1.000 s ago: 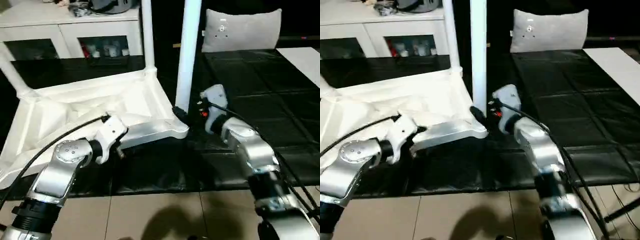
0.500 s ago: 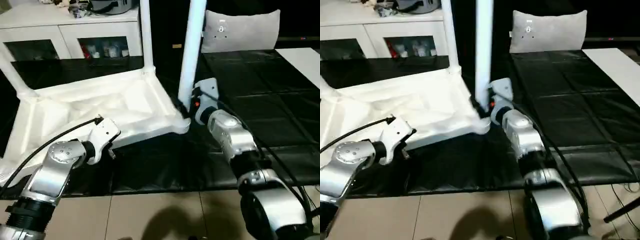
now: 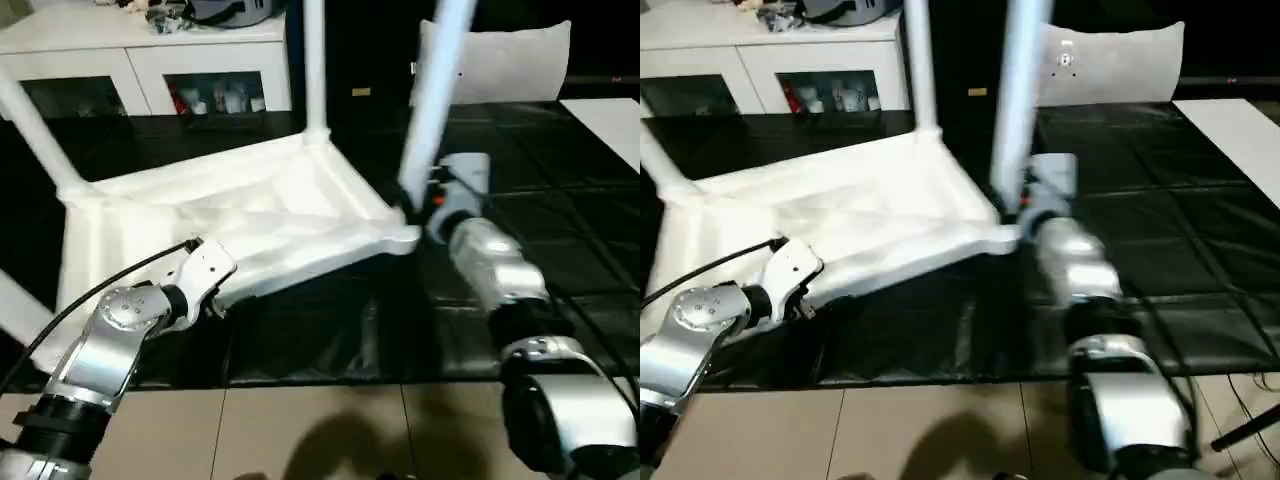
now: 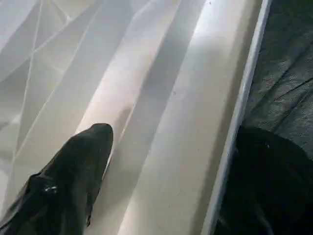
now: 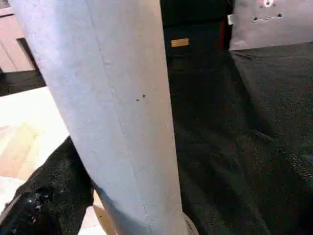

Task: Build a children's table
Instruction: Rotate table base

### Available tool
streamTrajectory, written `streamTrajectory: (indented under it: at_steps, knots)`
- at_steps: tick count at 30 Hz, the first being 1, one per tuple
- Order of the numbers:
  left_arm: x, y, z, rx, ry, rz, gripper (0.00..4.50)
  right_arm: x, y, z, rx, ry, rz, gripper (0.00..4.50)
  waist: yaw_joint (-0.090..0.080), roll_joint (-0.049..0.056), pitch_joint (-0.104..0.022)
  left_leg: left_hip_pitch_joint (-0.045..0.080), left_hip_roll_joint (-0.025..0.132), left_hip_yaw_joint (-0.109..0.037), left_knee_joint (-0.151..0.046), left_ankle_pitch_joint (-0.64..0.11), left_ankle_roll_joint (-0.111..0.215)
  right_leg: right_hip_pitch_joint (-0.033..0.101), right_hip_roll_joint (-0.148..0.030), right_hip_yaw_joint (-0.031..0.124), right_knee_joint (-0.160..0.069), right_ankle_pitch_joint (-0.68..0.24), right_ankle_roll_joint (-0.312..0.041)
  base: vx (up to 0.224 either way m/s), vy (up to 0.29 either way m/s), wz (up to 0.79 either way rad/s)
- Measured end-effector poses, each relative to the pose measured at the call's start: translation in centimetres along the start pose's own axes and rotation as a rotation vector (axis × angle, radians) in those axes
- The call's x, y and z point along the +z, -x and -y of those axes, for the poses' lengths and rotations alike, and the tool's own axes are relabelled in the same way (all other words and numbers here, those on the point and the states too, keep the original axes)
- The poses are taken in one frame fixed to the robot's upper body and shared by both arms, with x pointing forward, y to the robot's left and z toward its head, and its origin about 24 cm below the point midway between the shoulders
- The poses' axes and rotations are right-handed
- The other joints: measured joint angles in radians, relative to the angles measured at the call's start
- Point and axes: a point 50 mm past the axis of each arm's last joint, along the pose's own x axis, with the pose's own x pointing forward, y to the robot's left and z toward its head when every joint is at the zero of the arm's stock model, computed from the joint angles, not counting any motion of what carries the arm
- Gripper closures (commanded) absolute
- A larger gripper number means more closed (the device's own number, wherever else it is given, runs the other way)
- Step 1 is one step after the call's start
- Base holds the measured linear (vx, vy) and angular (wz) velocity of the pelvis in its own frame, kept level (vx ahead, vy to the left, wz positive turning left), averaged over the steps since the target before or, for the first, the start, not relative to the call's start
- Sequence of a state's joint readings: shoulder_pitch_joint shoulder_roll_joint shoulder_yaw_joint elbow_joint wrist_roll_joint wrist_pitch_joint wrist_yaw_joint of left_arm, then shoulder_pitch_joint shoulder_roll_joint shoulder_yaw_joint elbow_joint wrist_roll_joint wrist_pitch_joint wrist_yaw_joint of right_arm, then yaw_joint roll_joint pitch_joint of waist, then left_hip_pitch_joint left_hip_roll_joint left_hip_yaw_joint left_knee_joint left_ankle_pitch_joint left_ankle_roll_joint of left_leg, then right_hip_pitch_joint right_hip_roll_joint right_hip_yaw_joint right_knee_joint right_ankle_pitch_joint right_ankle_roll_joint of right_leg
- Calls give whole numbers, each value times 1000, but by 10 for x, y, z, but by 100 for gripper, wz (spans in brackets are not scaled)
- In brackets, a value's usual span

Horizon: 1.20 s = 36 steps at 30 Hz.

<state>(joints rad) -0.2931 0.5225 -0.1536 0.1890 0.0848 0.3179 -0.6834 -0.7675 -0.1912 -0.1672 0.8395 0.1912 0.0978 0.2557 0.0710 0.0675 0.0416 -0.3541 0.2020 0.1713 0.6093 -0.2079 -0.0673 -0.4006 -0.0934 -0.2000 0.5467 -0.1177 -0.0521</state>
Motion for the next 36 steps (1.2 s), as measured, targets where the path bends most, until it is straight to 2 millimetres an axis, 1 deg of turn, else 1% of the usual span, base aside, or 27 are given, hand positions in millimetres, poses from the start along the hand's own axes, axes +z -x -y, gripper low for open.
streamTrajectory:
  at_steps: [4, 5, 6, 7, 8, 9, 11, 14, 16, 18, 19, 21, 24, 27, 29, 31, 33, 35, 36]
  knots:
    - [0, 0, 0, 0, 0, -1, 7, 0, 0, 0, -2, 0, 0, 0, -1, 0, 0, 0, 0, 0, 0, 0, 0, 0, 0, 0, 0, 0, 0, 0, 0, 0]
    - [2, -3, 0, -5, -6, 5, 7, -1, 4, 4, -19, 3, 4, 0, 4, -2, 0, 0, 0, 0, 0, 0, 0, 0, 0, 0, 0, 0, 0, 0, 0, 0]
    - [4, -8, 1, -11, -9, 15, 7, -1, 10, 10, -42, 9, 19, 0, 17, -3, 0, 0, 0, 0, 0, 0, 0, 1, -1, -1, 0, -1, 1, 0, 0, 0]
    - [9, -16, 3, -13, -15, 34, 7, -2, 22, 19, -80, 14, 38, 0, 35, -4, 0, -1, 0, -1, 0, 0, 0, 2, -1, -2, -1, -1, 2, 0, 0, 0]
    - [12, -23, 4, 5, -21, 46, 7, -5, 31, 25, -107, 12, 42, 0, 45, -5, 0, -1, 0, 1, 0, 1, 0, 3, -1, 0, -1, -2, 2, 0, 0, 0]
    - [13, -27, 3, 21, -25, 50, 7, -6, 35, 28, -121, 12, 42, 0, 48, -5, 0, -1, -1, 1, 0, 2, 1, 3, -1, 2, -1, -2, 2, 0, 0, 0]
    - [15, -33, -1, 64, -29, 45, 7, -5, 40, 33, -147, 20, 43, 0, 45, -7, 0, -1, -3, 1, 0, 3, 2, 3, -1, 6, -1, -1, 2, 0, 0, 0]
    - [18, -38, -9, 134, -42, 44, 7, -2, 50, 48, -225, 24, 63, 0, 41, -8, 0, 0, -7, 1, 0, 3, 3, 3, -1, 11, -1, 0, 4, 0, 0, 0]
    - [18, -38, -14, 163, -46, 44, 7, -3, 55, 56, -269, 16, 61, 0, 31, -8, 0, 0, -9, 1, -1, 3, 3, 2, -1, 14, -1, 0, 5, 0, 0, 0]
    - [20, -39, -14, 169, -53, 56, 7, -6, 61, 58, -290, 14, 47, 0, 17, -8, 0, -1, -10, 1, -2, 2, 3, 0, -1, 16, -1, 0, 6, 0, 0, 0]
    - [21, -40, -13, 167, -52, 64, 7, -7, 63, 57, -290, 16, 40, 0, 14, -8, 0, -2, -10, 1, -3, 2, 3, -1, -1, 16, -2, 0, 6, 0, 0, 0]
    - [28, -44, -9, 163, -31, 111, 7, -7, 65, 54, -275, 25, 29, 0, 1, -8, 0, -4, -10, 2, -4, 2, 3, -3, 0, 17, -2, 0, 6, 0, 0, 0]
    - [43, -45, 0, 160, 72, 251, 7, 0, 63, 45, -221, 51, 47, 0, -10, -9, 0, -4, -10, 2, -5, 2, 3, -5, 0, 17, -2, 0, 7, 0, 0, 0]
    - [54, -36, 8, 161, 144, 385, 7, 6, 65, 37, -169, 70, 72, 0, -12, -10, 0, -5, -10, 2, -6, 2, 3, -5, 0, 16, -3, -1, 7, 0, 0, 0]
    - [55, -30, 11, 180, 191, 429, 7, 7, 68, 34, -138, 93, 76, 0, -11, -11, 1, -5, -10, 2, -6, 2, 3, -5, 0, 16, -3, -1, 7, 0, 0, 0]
    - [51, -25, 12, 213, 232, 436, 3, 4, 72, 31, -111, 103, 71, 0, -11, -12, 1, -5, -10, 2, -6, 2, 4, -5, 0, 16, -4, -1, 8, 0, 0, 0]
    - [48, -18, 15, 280, 334, 461, 3, 0, 77, 25, -57, 103, 52, 0, -12, -13, 2, -5, -10, 2, -5, 2, 4, -4, 0, 16, -5, -1, 8, 0, 0, 0]
    - [45, -13, 18, 336, 381, 461, 3, -2, 79, 15, 5, 110, 39, 0, -13, -14, 2, -5, -10, 1, -5, 2, 4, -4, 0, 15, -5, -1, 8, 0, 0, 0]
    - [42, -9, 19, 373, 392, 457, 3, -2, 79, 10, 34, 116, 34, 0, -16, -14, 2, -5, -10, 1, -5, 2, 4, -4, 1, 15, -6, -1, 8, 0, 0, 0]
